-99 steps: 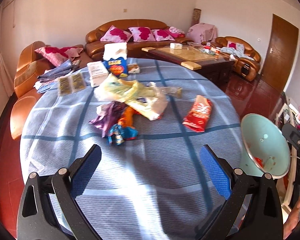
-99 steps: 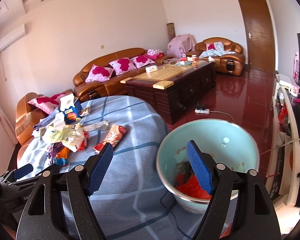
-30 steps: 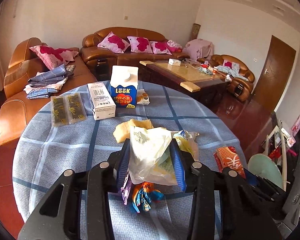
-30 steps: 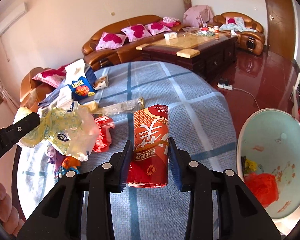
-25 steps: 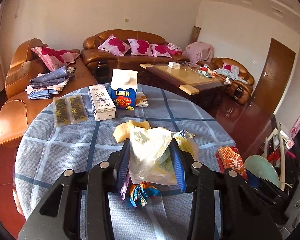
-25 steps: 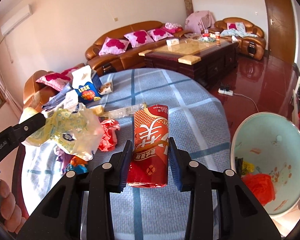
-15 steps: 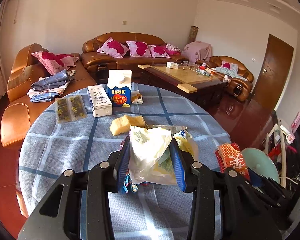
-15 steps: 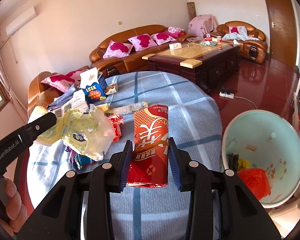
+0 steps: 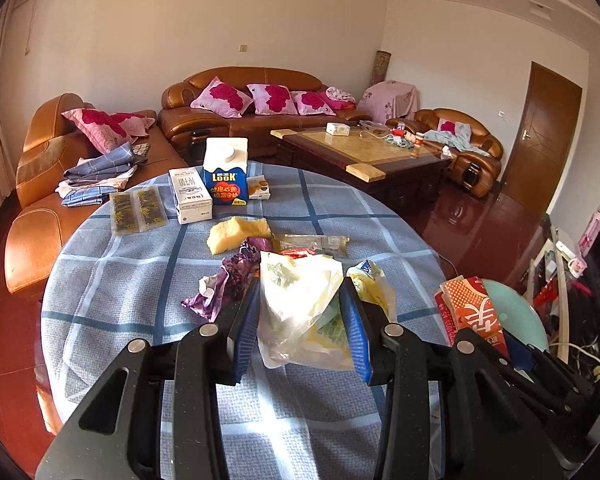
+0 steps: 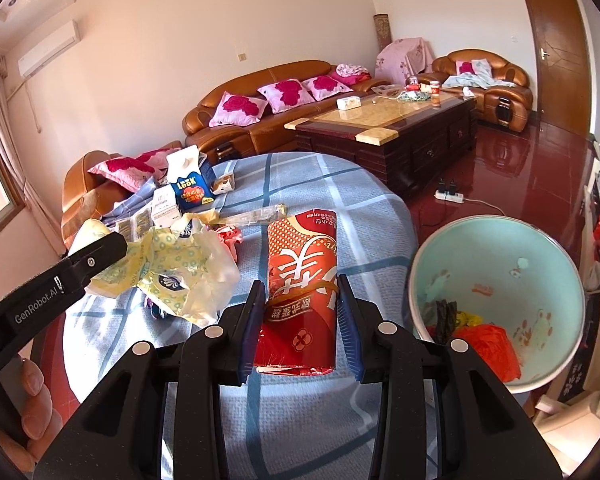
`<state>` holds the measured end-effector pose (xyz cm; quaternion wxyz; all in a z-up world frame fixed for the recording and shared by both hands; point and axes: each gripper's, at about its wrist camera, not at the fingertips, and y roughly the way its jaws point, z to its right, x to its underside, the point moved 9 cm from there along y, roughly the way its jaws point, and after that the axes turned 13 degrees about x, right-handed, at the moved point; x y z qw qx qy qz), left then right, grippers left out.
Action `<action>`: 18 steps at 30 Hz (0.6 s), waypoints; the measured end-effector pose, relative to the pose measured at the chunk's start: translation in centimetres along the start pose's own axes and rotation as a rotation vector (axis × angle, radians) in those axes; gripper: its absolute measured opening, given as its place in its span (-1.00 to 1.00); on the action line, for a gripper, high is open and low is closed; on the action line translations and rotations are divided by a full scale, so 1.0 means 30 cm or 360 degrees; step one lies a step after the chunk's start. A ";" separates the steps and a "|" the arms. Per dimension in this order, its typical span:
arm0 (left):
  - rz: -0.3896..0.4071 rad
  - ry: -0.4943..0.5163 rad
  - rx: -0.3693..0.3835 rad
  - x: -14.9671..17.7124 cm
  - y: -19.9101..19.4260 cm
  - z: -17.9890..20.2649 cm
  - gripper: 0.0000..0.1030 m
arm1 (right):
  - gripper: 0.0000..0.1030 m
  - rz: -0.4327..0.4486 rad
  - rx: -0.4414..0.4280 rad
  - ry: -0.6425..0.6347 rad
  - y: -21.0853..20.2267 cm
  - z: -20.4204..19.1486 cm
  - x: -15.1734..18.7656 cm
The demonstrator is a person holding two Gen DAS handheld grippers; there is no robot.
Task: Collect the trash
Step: 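Lift and carry the red packet and white bag over the green bucket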
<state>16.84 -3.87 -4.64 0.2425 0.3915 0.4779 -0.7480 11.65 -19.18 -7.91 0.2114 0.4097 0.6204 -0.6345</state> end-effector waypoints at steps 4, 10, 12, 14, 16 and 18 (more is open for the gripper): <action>-0.0010 0.0011 0.0001 0.017 -0.007 0.020 -0.23 | -0.30 0.0020 0.0004 -0.0007 -0.023 0.019 0.001; -0.0020 0.0033 0.0022 0.029 -0.017 0.063 -0.23 | -0.30 0.0059 0.0010 -0.0001 -0.072 0.056 -0.005; -0.0018 0.0046 0.0031 0.029 -0.022 0.078 -0.23 | -0.30 0.0069 0.0015 -0.0003 -0.080 0.068 -0.009; -0.0017 0.0056 0.0043 0.033 -0.026 0.096 -0.23 | -0.30 0.0078 0.0025 -0.0004 -0.091 0.085 -0.010; -0.0022 0.0065 0.0053 0.038 -0.027 0.110 -0.23 | -0.30 0.0086 0.0042 -0.0002 -0.099 0.108 -0.010; -0.0027 0.0072 0.0059 0.042 -0.025 0.120 -0.23 | -0.30 0.0088 0.0052 0.0005 -0.102 0.122 -0.011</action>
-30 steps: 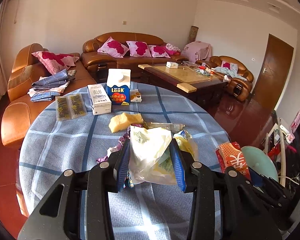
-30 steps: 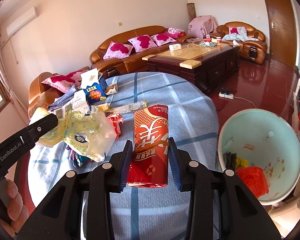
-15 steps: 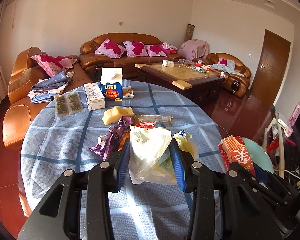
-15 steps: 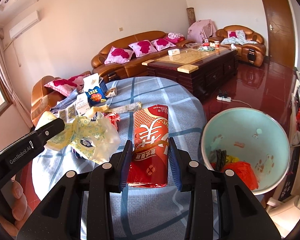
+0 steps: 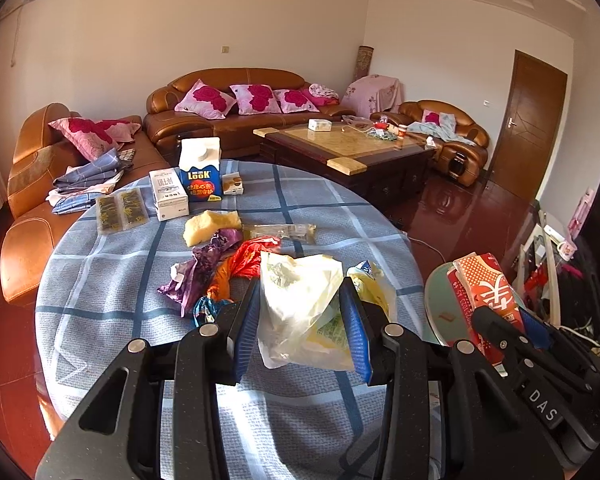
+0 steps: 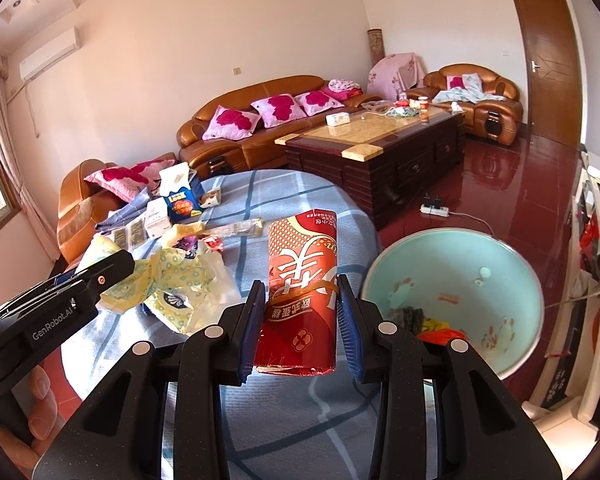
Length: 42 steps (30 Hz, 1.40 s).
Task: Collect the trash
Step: 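Lift and carry the red packet and white bag over the green bucket, then open both tools to drop the red packet and white bag into the bucket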
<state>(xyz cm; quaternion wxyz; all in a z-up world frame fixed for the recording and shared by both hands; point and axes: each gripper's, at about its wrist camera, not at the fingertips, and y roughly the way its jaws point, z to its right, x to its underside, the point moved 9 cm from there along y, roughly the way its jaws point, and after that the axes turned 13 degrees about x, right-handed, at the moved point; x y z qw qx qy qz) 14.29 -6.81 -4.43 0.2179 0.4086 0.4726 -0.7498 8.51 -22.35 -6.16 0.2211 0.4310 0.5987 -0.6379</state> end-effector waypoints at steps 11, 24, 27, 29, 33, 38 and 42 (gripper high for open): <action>-0.0041 0.0017 0.0033 0.021 0.029 0.064 -0.23 | -0.30 0.0023 0.0084 0.0071 -0.015 0.138 -0.009; -0.0063 0.0116 0.0097 0.006 0.111 0.214 -0.23 | -0.30 0.0043 0.0191 0.0199 0.005 0.302 -0.034; -0.0066 0.0143 0.0110 -0.004 0.136 0.256 -0.23 | -0.30 0.0046 0.0223 0.0242 0.013 0.352 -0.035; -0.0070 0.0158 0.0120 -0.008 0.151 0.285 -0.23 | -0.30 0.0051 0.0239 0.0260 0.015 0.381 -0.038; -0.0076 0.0196 0.0141 -0.010 0.180 0.346 -0.23 | -0.30 0.0054 0.0277 0.0293 0.026 0.436 -0.037; -0.0093 0.0246 0.0163 -0.007 0.219 0.422 -0.23 | -0.29 0.0018 0.0313 0.0345 0.055 0.501 -0.024; -0.0124 0.0271 0.0181 0.005 0.260 0.475 -0.23 | -0.29 0.0000 0.0338 0.0369 0.072 0.545 -0.013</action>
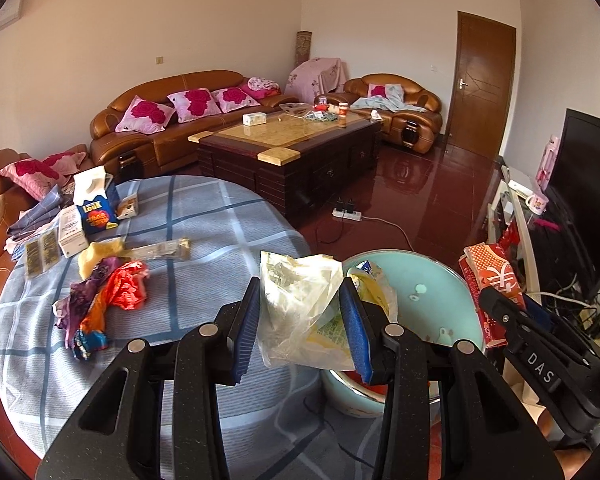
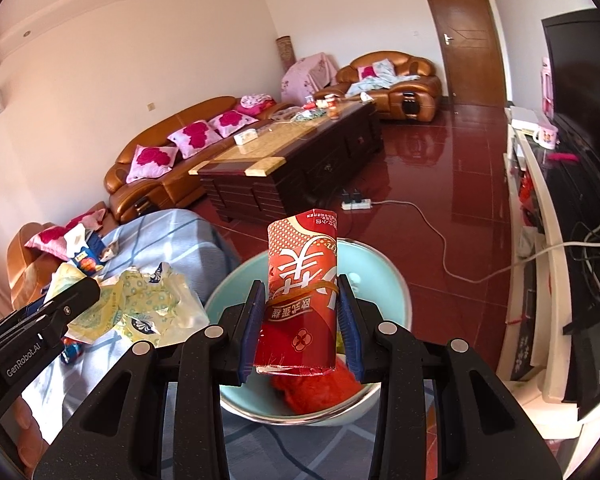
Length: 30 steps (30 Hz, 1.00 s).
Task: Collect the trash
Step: 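Open both tools to drop the red packet and white bag into the bucket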
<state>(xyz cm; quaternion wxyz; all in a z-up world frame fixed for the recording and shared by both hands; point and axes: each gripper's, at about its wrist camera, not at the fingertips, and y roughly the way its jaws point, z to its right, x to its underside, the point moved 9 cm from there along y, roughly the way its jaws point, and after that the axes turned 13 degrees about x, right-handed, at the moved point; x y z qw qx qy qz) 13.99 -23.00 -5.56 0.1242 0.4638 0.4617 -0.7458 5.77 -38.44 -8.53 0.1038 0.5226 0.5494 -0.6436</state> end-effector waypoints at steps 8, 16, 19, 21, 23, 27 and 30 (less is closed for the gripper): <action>-0.0075 0.0035 0.0012 0.028 0.080 0.064 -0.23 | -0.29 -0.0060 0.0053 0.0032 0.063 0.066 0.022; -0.0143 0.0046 0.0007 0.057 0.145 0.100 -0.23 | -0.29 -0.0128 0.0080 0.0037 0.113 0.094 0.049; -0.0169 0.0045 0.0002 0.071 0.167 0.105 -0.23 | -0.29 -0.0156 0.0066 0.0043 0.125 0.094 0.060; -0.0184 0.0040 0.0005 0.078 0.178 0.111 -0.23 | -0.29 -0.0168 0.0059 0.0039 0.130 0.088 0.067; -0.0199 0.0041 0.0006 0.083 0.192 0.118 -0.23 | -0.29 -0.0181 0.0058 0.0034 0.136 0.086 0.072; -0.0210 0.0047 -0.0012 0.088 0.212 0.118 -0.22 | -0.29 -0.0218 0.0027 0.0033 0.148 0.074 0.084; -0.0219 0.0049 -0.0030 0.082 0.231 0.118 -0.21 | -0.29 -0.0215 0.0029 0.0025 0.158 0.061 0.085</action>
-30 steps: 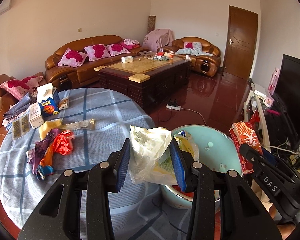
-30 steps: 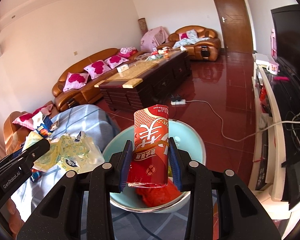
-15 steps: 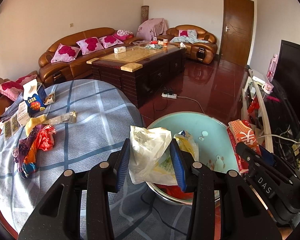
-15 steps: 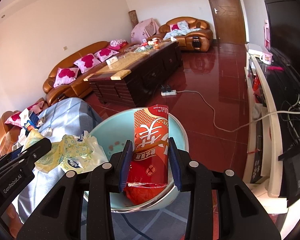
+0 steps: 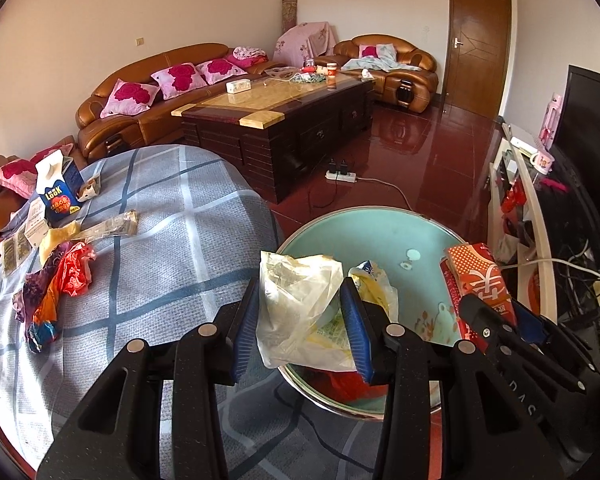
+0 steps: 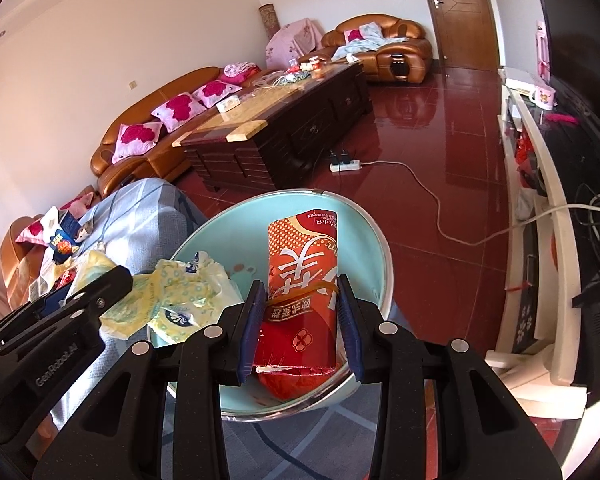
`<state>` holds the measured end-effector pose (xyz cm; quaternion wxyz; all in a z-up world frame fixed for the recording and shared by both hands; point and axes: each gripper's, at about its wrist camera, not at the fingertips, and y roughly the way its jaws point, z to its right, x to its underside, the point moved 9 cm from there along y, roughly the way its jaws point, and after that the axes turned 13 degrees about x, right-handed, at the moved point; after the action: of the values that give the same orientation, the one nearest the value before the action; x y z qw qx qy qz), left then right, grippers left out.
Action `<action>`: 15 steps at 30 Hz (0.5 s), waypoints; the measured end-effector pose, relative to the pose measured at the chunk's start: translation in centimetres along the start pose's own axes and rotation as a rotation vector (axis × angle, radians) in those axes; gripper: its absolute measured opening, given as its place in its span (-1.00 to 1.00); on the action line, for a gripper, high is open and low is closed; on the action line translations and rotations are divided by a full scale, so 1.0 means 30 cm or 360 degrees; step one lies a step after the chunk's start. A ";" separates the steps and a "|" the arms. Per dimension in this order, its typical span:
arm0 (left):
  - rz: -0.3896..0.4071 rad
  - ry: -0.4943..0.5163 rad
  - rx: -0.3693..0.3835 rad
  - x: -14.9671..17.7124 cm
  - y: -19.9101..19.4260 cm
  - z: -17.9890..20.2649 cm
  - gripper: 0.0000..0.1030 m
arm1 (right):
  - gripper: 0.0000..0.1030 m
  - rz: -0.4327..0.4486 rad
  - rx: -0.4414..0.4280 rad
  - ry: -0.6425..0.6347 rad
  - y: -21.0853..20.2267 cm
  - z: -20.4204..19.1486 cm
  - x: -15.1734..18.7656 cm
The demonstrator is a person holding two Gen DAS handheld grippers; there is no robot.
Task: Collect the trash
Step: 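Open both tools to drop the red packet and white bag into the bucket, then move both tools back over the table toward the remaining wrappers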
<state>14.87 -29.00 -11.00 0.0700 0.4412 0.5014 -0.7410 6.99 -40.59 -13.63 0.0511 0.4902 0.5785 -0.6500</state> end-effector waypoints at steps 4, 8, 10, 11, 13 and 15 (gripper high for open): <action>-0.0003 0.0007 -0.0021 -0.004 0.014 -0.004 -0.18 | -0.28 0.0009 -0.0034 0.0010 0.017 0.003 -0.008; -0.0009 0.0012 -0.0034 0.006 0.016 -0.005 -0.08 | -0.27 -0.0005 -0.0096 0.0078 0.031 0.009 -0.010; -0.0011 0.0014 -0.0034 0.009 0.016 -0.007 -0.08 | -0.27 -0.0002 -0.0101 0.0090 0.029 0.013 -0.014; -0.0013 0.0011 -0.0032 0.009 0.016 -0.008 -0.08 | -0.27 0.0005 -0.0102 0.0093 0.026 0.014 -0.017; -0.0011 0.0012 -0.0032 0.008 0.014 -0.008 -0.08 | -0.25 0.0012 -0.0107 0.0106 0.020 0.020 -0.023; -0.0006 0.0015 -0.0033 0.007 0.013 -0.009 -0.02 | -0.24 0.0015 -0.0106 0.0119 0.016 0.025 -0.027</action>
<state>15.10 -28.89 -11.44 0.0708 0.4428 0.5103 -0.7338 7.28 -41.74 -13.52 0.0489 0.5150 0.5988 -0.6114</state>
